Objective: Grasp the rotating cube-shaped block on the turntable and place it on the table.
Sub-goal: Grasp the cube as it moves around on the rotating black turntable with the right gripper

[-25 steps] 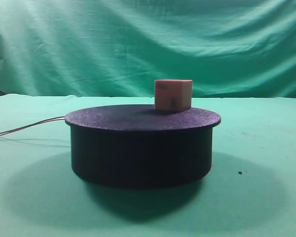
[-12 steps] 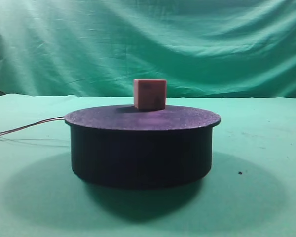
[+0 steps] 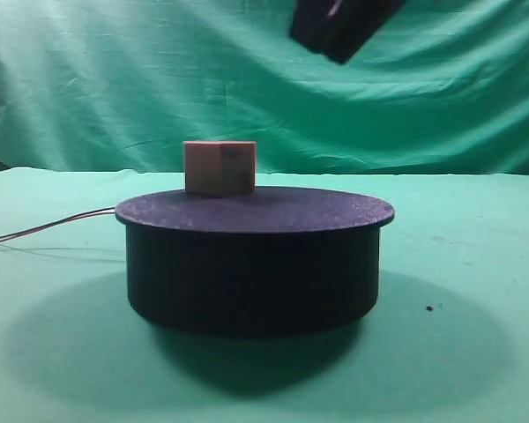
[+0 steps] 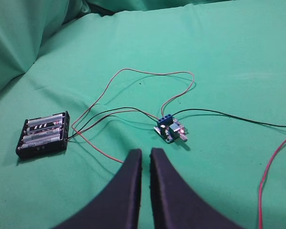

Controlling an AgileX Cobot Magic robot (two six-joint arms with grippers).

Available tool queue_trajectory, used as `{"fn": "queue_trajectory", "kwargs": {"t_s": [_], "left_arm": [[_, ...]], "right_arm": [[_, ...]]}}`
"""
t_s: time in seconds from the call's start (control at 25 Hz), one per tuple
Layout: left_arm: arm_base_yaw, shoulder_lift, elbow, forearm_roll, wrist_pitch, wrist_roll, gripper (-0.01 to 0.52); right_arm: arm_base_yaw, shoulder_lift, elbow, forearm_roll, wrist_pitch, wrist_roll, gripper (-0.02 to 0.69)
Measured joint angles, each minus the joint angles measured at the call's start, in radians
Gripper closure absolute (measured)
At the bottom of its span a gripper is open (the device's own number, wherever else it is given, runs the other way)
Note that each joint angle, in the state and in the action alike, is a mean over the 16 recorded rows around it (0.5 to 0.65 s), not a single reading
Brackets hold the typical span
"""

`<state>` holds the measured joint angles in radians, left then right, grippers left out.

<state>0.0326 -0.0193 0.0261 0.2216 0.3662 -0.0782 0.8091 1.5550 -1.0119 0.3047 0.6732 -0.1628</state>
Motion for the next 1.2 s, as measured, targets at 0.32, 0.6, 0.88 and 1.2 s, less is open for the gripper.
{"fn": "queue_trajectory", "kwargs": {"t_s": [0.32,0.6,0.88,1.2], "left_arm": [[0.0,0.0,0.0,0.0,0.0,0.0,0.514],[0.0,0.0,0.0,0.0,0.0,0.0,0.514],[0.0,0.0,0.0,0.0,0.0,0.0,0.514],[0.0,0.0,0.0,0.0,0.0,0.0,0.514]], "right_arm": [[0.002,0.11,-0.086,0.019,0.042,0.031,0.046],[0.003,0.148,-0.109,0.033,0.062,0.018,0.061],[0.003,0.16,-0.111,0.043,0.106,-0.023,0.108],[0.003,0.166,-0.112,0.027,0.167,-0.064,0.259]]}}
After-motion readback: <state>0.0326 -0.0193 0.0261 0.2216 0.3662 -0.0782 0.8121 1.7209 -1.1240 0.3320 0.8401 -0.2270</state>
